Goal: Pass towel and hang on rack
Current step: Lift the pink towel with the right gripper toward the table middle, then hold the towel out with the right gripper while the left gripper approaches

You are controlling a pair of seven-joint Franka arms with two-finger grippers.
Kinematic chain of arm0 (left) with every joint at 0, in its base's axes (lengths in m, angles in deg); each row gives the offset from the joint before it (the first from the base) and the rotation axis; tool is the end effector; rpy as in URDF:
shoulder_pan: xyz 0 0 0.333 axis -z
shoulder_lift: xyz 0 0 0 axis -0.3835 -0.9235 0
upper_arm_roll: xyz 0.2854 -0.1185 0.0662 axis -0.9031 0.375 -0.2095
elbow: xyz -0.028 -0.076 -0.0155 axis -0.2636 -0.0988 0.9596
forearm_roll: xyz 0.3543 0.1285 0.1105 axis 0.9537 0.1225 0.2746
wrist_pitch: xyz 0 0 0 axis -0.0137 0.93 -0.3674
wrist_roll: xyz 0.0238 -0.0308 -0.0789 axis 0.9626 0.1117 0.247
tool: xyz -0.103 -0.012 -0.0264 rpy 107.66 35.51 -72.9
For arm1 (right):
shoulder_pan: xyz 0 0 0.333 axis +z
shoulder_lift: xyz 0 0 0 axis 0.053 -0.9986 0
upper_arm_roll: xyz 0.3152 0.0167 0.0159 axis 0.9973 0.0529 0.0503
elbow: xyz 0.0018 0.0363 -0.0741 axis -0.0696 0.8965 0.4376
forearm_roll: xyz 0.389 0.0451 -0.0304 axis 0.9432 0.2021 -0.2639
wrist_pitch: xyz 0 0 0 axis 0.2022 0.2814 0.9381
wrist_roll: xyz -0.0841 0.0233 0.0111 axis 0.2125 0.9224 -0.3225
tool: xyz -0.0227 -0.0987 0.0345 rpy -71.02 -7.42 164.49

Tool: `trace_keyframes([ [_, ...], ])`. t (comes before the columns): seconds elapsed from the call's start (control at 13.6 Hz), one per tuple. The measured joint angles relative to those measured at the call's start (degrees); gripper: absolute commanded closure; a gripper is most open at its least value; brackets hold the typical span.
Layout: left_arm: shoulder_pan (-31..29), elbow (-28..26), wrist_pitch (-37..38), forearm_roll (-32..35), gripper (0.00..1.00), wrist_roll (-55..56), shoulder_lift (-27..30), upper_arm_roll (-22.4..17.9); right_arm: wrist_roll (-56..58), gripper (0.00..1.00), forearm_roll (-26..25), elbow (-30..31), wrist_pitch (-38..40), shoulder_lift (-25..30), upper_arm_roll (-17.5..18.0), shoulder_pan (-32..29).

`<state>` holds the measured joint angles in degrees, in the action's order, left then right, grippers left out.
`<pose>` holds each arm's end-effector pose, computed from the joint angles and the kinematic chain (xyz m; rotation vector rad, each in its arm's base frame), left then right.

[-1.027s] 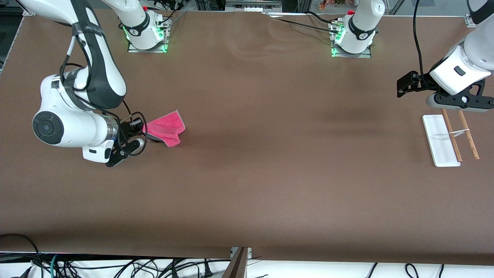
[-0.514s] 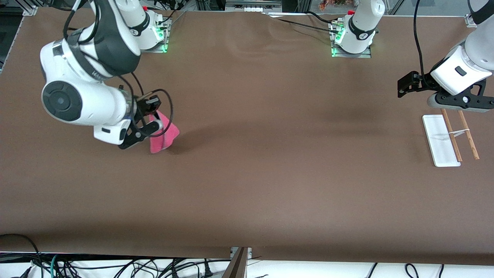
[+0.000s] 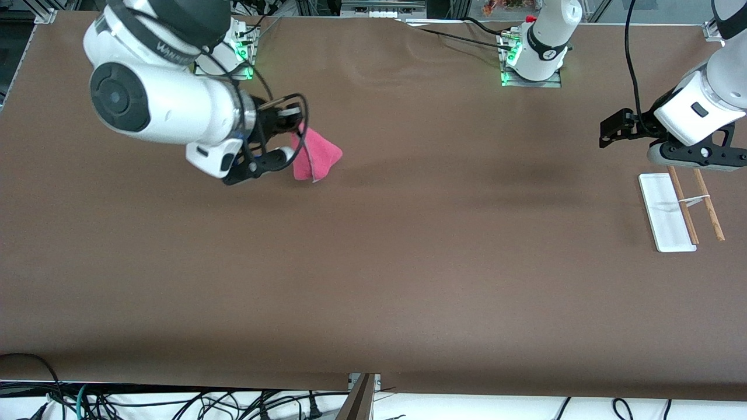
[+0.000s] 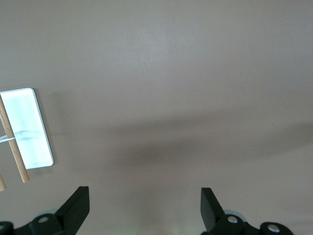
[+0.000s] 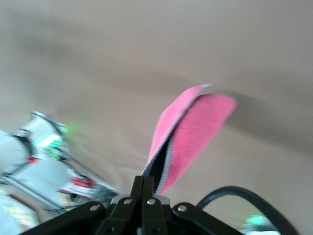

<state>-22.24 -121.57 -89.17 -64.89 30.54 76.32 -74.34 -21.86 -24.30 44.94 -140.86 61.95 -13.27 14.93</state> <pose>0.5530 -0.0487 0.5861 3.1172 -0.1423 -0.1796 0.5565 0.3500 0.5635 -2.6761 -0.2540 0.5476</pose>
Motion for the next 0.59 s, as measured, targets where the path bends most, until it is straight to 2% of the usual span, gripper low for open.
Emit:
trace_keyframes([
  [0.15,0.05,-0.01,1.28,-0.07,0.0,0.0,-0.41,0.11,-8.64,1.0,4.09,-0.41,-3.87,-0.14,2.89,0.12],
  [0.37,0.19,-0.03,2.37,-0.39,0.0,-3.22,-1.22,0.26,-19.07,1.0,7.06,-0.7,-9.92,-0.86,6.76,0.14],
  [0.59,0.39,-0.07,3.74,-5.69,0.0,-9.62,-1.55,1.25,-28.15,1.0,11.91,-0.72,-16.29,-1.91,8.8,0.26],
])
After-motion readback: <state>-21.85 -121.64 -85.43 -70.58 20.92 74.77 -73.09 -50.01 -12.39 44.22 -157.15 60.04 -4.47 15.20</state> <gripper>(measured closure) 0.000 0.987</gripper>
